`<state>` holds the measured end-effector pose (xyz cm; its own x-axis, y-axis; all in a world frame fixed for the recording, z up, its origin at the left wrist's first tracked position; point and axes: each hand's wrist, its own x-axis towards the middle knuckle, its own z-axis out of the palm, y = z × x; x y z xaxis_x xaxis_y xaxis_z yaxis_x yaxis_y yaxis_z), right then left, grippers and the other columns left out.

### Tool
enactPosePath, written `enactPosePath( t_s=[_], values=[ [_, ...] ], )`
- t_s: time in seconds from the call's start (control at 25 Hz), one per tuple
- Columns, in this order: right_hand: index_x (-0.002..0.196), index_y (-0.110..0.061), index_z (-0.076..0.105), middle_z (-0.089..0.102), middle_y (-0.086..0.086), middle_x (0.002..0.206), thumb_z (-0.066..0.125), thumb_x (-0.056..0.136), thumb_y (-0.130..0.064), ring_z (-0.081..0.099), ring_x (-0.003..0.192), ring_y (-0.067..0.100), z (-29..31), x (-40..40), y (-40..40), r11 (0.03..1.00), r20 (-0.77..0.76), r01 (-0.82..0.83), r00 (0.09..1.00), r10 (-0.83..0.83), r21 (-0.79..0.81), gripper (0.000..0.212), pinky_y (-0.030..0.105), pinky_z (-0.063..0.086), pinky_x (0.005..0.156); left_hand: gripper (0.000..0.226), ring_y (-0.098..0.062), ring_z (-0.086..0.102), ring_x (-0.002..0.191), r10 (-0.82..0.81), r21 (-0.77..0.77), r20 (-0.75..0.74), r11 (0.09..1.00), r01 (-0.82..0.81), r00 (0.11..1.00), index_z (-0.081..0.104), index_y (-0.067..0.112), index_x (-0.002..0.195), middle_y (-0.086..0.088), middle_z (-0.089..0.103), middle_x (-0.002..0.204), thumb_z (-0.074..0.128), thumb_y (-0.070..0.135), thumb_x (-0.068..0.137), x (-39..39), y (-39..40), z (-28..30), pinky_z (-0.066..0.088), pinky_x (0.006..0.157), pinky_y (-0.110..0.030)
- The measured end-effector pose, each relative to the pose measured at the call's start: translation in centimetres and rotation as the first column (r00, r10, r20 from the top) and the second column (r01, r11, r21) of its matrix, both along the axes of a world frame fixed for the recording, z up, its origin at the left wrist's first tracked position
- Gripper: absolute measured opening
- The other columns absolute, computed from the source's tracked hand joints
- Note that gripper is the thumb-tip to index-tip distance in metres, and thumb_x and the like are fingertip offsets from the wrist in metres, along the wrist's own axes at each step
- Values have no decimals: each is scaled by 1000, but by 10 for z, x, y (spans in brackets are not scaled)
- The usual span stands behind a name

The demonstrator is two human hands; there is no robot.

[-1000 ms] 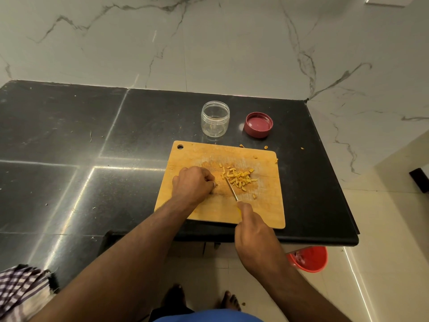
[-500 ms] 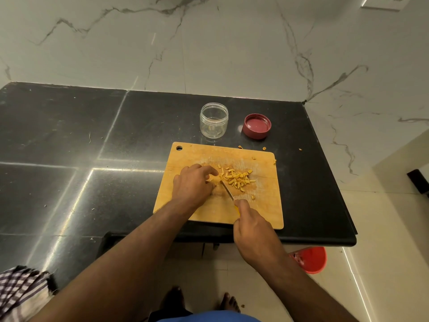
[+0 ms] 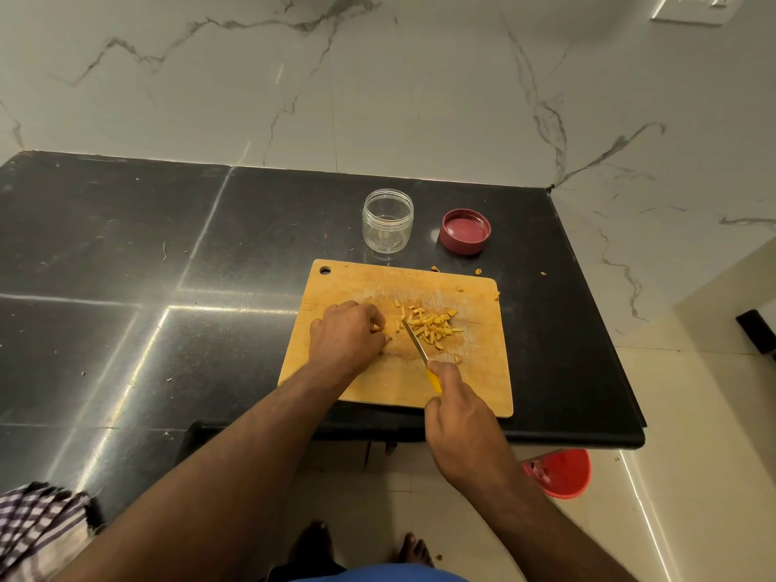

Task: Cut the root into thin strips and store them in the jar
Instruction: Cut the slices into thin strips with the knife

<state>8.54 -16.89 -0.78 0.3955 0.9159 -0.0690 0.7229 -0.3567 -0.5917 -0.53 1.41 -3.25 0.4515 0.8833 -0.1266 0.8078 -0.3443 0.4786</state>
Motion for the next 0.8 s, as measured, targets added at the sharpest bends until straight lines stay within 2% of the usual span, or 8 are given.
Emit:
enactPosePath(
  t_s=[0.16, 0.36, 0.52, 0.64, 0.68, 0.8],
  values=[
    [140, -26, 33, 58, -2, 100, 37, 102, -19, 57, 80, 13, -2, -7, 8, 999, -18, -49, 999, 49, -17, 38, 30, 44, 64, 19, -15, 58, 105, 14, 4, 18, 1000, -14, 1000, 75, 30, 109, 10, 69, 108, 69, 36, 91, 0, -2, -3, 49, 90, -43],
    [140, -24, 33, 60, 1, 107, 36, 102, -20, 58, 84, 15, -5, -11, 17, 997, 23, -58, 998, 59, -46, 38, 32, 49, 70, 14, -15, 59, 99, 43, -14, 50, 999, -42, 998, 78, 31, 101, 13, 72, 101, 68, 31, 91, 1, -2, -6, 52, 87, -47],
    [139, -24, 31, 59, 0, 101, 36, 102, -20, 57, 80, 14, -5, -11, 23, 995, 22, -83, 996, 84, -60, 37, 30, 45, 65, 13, -15, 59, 98, 56, -42, 69, 998, -53, 996, 79, 31, 99, 15, 72, 101, 68, 31, 91, 0, -1, -8, 52, 86, -47],
    [137, -24, 30, 59, 2, 98, 35, 102, -20, 58, 79, 17, -6, -10, 26, 990, 42, -105, 993, 109, -98, 36, 35, 49, 66, 12, -15, 59, 98, 67, -40, 56, 997, -65, 996, 79, 32, 96, 15, 72, 97, 68, 32, 90, 0, -1, -8, 51, 87, -47],
    [136, -24, 30, 59, 2, 96, 34, 102, -20, 58, 78, 17, -6, -10, 23, 989, 46, -110, 992, 115, -100, 35, 35, 49, 65, 12, -16, 58, 98, 68, -39, 50, 997, -66, 996, 79, 32, 95, 15, 72, 95, 68, 32, 90, 0, -1, -8, 51, 88, -48],
    [136, -26, 30, 56, -3, 89, 35, 102, -21, 55, 73, 11, -7, -13, 8, 989, 26, -111, 993, 114, -93, 34, 23, 40, 56, 10, -16, 58, 99, 70, -45, 47, 997, -68, 996, 78, 32, 93, 16, 71, 94, 69, 34, 90, 0, 0, -7, 50, 88, -48]
  ],
)
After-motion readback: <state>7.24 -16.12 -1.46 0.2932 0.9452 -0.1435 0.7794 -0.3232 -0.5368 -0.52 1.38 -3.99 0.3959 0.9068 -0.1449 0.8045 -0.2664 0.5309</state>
